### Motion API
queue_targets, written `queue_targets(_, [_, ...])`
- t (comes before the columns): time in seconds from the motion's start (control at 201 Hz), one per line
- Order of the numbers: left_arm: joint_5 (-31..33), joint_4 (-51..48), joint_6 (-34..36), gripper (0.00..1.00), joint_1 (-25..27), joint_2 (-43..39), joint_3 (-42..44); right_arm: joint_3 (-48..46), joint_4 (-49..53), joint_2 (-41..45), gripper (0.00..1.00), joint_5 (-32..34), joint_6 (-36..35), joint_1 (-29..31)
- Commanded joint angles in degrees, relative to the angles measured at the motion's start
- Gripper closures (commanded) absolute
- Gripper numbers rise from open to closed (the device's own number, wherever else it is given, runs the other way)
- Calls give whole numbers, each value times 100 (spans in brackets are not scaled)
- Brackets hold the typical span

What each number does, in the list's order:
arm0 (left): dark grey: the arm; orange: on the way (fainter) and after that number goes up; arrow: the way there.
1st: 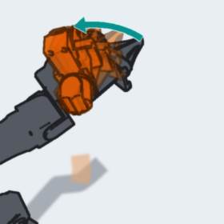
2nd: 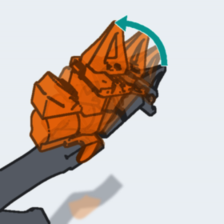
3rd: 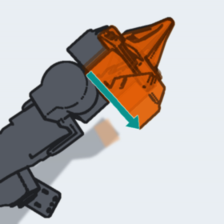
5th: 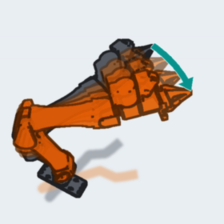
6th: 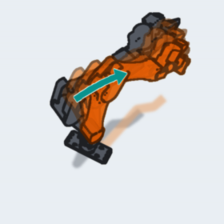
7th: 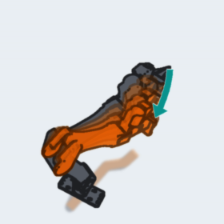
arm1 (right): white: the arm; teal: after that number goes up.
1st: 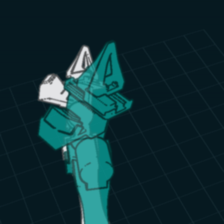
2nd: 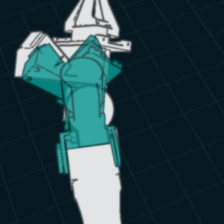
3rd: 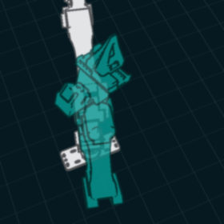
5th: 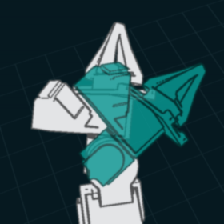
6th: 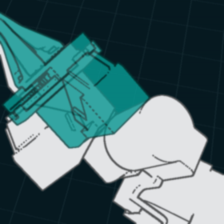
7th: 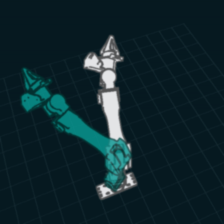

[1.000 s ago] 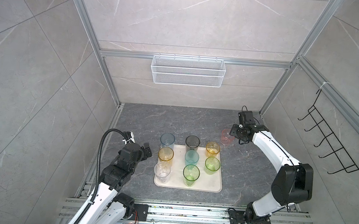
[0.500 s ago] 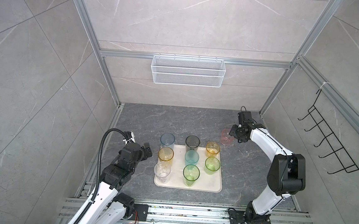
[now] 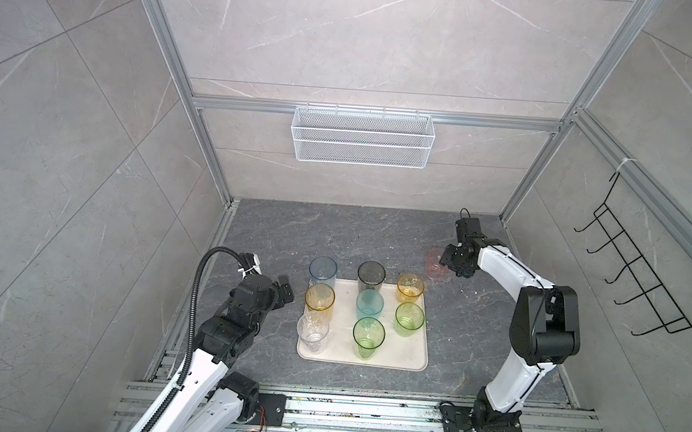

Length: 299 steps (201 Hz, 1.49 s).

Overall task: Place the glasses into the tray
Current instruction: 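Lower the right gripper onto the pink cup's rim and close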

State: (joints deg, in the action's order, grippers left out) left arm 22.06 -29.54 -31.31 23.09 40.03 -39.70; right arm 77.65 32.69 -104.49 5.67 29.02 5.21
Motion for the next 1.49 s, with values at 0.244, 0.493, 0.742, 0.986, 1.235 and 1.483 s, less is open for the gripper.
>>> queue_targets(0.244, [-46,212,27,0,-33,70,-55,198,-79,-239,44,-110,87,-60])
queue_targets(0.493, [-53,243,23,0,-38,102,-64,233,-78,-300,48,-137,90,-77])
queue_targets(0.742, [-71,299,45,0,-33,198,-92,263,-35,-387,55,-83,96,-72])
queue_targets(0.986, [-103,327,56,0,-31,268,-134,325,-25,-439,67,-115,87,-69])
queue_targets(1.235, [-123,371,54,0,-33,295,-149,267,27,-334,81,280,57,-72])
queue_targets(1.483, [-141,353,40,0,-28,304,-150,172,45,-138,94,397,-17,-73])
